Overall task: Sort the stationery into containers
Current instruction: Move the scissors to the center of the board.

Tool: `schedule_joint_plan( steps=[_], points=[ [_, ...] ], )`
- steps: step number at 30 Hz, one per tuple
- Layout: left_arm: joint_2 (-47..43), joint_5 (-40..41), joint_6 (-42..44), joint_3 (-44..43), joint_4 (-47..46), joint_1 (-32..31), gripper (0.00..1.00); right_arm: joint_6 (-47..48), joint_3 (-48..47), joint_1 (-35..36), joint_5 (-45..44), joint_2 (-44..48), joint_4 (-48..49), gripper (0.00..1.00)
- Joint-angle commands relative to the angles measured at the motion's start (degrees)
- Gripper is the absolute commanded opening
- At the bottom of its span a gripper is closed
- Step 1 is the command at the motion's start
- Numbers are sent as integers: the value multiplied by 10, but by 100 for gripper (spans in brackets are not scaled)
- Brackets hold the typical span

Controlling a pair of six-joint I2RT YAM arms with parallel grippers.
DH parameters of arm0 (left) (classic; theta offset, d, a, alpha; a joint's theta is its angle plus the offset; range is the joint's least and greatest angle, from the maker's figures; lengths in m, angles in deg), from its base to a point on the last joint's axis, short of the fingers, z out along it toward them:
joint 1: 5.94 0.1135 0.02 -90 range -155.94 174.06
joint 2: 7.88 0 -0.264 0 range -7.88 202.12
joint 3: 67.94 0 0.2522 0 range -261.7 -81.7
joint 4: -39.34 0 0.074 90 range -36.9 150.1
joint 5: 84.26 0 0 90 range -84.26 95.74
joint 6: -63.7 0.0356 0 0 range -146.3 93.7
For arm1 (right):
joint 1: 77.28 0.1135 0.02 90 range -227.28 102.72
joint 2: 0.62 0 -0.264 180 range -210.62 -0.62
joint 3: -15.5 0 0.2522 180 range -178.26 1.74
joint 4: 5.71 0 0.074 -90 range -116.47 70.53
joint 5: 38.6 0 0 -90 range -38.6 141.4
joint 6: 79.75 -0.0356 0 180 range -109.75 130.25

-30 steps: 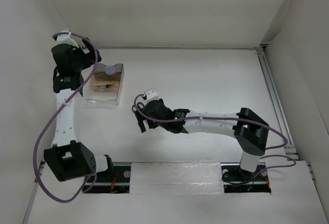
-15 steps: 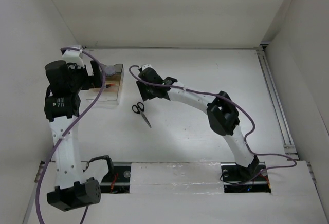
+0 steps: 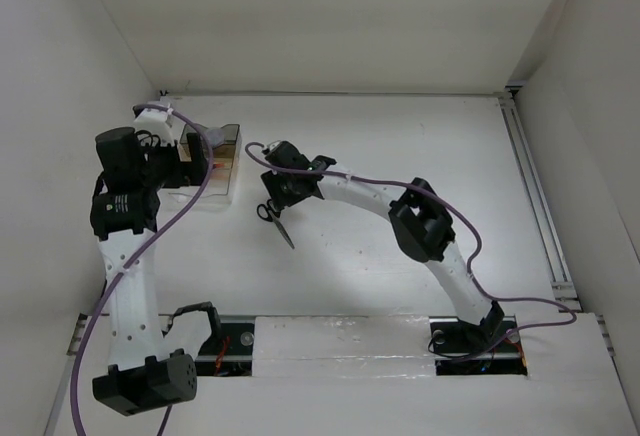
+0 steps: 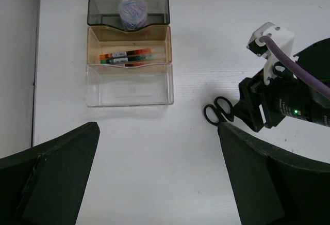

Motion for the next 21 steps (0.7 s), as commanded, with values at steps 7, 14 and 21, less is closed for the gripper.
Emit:
schedule_joint_plan(
  steps=[7, 14, 21],
  points=[
    [-10, -27, 3, 13, -3, 5, 99, 13, -120, 10, -13, -79, -45, 56],
    [-16, -27, 3, 13, -8, 5, 99, 13, -100, 10, -32, -81, -45, 53],
    [-9, -27, -2, 13, -13, 5, 99, 13, -23, 10, 13, -23, 9, 53]
  ],
)
